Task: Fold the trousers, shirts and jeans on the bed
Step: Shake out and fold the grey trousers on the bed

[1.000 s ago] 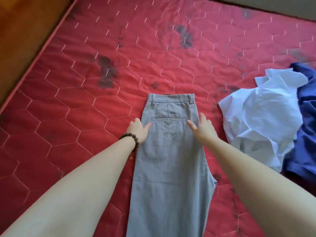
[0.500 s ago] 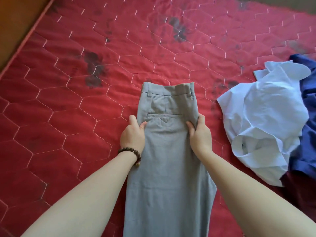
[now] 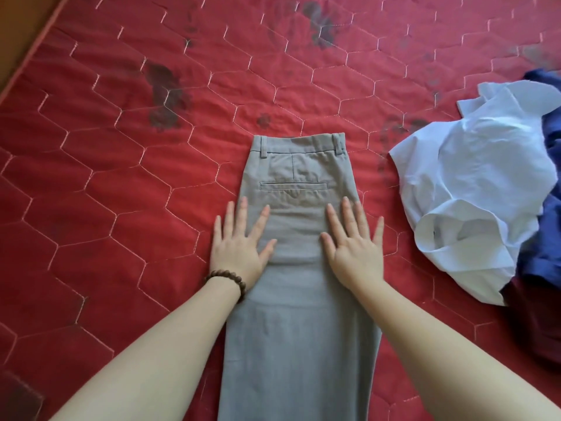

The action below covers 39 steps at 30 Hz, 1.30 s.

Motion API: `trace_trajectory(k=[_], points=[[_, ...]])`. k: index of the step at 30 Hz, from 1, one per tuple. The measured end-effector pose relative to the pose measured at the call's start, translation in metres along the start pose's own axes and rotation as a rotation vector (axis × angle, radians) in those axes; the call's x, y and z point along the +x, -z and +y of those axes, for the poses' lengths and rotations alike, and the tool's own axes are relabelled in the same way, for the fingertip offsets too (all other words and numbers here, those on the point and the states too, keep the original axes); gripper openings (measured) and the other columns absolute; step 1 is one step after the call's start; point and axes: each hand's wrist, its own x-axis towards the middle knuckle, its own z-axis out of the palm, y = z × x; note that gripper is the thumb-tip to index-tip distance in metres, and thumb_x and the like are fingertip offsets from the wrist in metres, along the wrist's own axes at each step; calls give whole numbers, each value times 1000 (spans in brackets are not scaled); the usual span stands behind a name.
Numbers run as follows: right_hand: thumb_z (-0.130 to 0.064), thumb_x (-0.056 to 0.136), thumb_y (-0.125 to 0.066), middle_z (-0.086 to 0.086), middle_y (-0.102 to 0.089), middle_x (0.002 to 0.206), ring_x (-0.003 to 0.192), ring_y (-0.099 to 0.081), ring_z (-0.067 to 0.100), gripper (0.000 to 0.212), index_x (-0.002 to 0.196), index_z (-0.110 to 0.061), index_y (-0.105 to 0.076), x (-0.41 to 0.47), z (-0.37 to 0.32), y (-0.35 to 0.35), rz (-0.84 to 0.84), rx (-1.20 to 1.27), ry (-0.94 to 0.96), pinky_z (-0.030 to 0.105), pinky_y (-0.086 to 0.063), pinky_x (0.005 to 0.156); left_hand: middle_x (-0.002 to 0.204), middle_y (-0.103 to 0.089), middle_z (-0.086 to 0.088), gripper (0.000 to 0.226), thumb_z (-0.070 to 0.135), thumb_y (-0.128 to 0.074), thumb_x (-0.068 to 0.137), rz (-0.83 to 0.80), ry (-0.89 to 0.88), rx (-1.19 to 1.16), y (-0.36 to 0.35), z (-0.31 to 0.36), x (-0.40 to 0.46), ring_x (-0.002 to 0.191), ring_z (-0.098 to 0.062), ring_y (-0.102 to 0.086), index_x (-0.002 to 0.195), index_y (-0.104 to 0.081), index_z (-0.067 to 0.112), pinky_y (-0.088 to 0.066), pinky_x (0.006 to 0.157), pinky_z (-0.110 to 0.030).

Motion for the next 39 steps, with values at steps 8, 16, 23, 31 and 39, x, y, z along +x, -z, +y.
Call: trace_trajectory(k=[8,16,23,31,39], points=[[-47,95,-45,12,-48,102,89,-52,34,59,149,-41,-21,-20,3,21,17,182,-248,41,-43,75,103,-49,-14,39,23,-59,91,206,218,-558,25,12,-15,87,-36,-58,130,-59,29,-50,82,-39],[-11,94,-49,12,-48,80,62,-58,40,58,147,-31,-35,13,-1,34,77,64,-69,37,-33,54,88,-50,-18,40,33,-50,97,158,58,-369,42,15,7,73,-41,-58,137,-50,29,-46,65,-43],[-37,99,-44,14,-49,108,91,-56,37,49,147,-37,-31,85,2,59,141,29,-95,38,-38,66,122,-43,-20,62,42,-55,92,342,145,-230,65,3,70,92,-34,-53,147,-33,27,-47,82,-45],[-42,99,-34,0,-8,161,149,0,23,56,152,-30,-20,67,-44,11,-21,56,284,50,4,118,161,2,-10,68,59,-22,92,108,-75,78,4,21,66,147,-29,9,153,-8,32,1,116,-54],[-35,100,-26,3,-7,161,148,4,20,56,153,-20,-14,89,2,9,130,-43,-133,58,10,114,159,-13,-11,69,58,-35,85,180,-71,16,-4,21,61,147,-32,-1,150,-23,36,-9,115,-58]])
